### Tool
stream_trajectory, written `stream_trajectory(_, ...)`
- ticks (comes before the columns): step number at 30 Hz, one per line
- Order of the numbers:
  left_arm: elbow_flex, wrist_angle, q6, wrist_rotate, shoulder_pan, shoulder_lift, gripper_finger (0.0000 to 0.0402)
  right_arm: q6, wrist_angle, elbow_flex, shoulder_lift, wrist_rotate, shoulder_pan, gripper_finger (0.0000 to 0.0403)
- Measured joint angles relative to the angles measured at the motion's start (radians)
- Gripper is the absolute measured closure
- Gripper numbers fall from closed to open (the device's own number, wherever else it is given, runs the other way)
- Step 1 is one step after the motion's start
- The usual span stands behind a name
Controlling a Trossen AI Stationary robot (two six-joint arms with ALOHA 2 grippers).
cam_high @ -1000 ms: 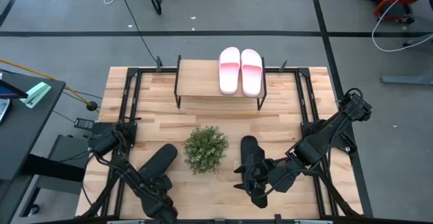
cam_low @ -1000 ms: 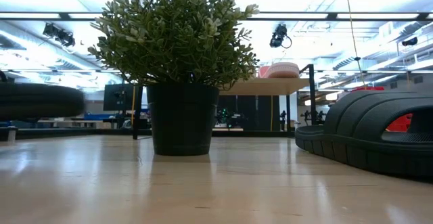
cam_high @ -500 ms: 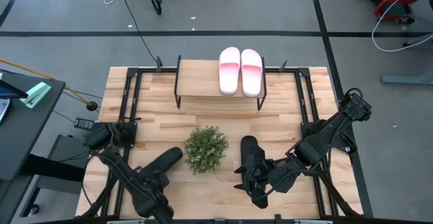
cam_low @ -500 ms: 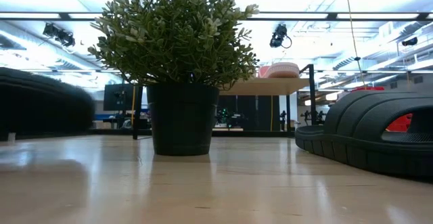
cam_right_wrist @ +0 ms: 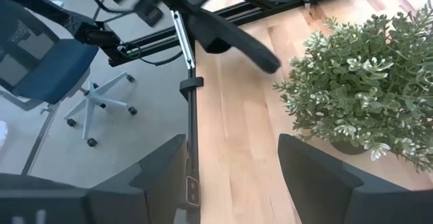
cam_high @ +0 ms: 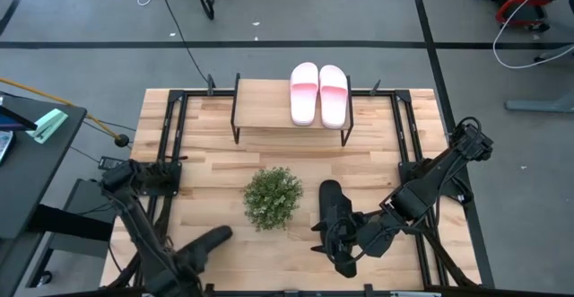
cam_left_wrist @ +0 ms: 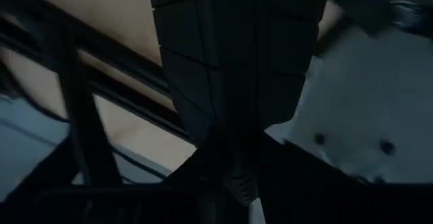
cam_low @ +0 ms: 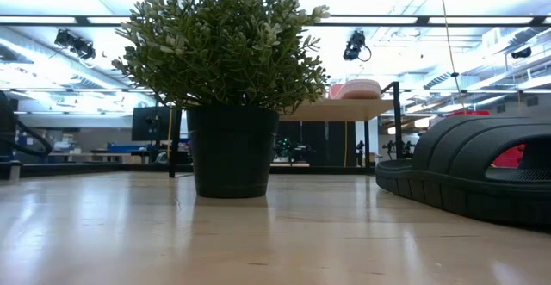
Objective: Pick and place slides into the shelf
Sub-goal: Put the left black slipper on the shelf
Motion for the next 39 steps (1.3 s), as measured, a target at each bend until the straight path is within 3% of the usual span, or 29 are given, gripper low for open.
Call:
stream_trajectory(4,0.089,0.039,-0.018,-0.016,-0.004,-0.001,0.0342,0.000,0.000,0.000,0.000,0.001,0.005,0.0163)
stream_trajectory(11,0.210,0.088,-0.144,-0.137,-0.005,-0.001,0.0342,0.011,-0.001,0.000,0.000,0.002,0.032,0.0163)
stream_trajectory(20,0.323,0.210,-0.207,-0.455,0.018,-0.002,0.0345,0.031,-0.002,0.000,0.000,0.003,0.095,0.0163)
stream_trajectory(23,0.342,0.246,-0.186,-0.519,0.044,-0.002,0.0345,0.031,-0.003,0.000,0.000,0.024,0.113,0.0163)
stream_trajectory(31,0.378,0.255,-0.061,-0.545,0.138,-0.013,0.0346,0.011,-0.003,0.000,0.000,0.089,0.164,0.0163)
stream_trajectory(39,0.378,0.313,0.012,-0.561,0.261,-0.113,0.0347,-0.012,-0.009,0.000,-0.035,0.203,0.209,0.0163)
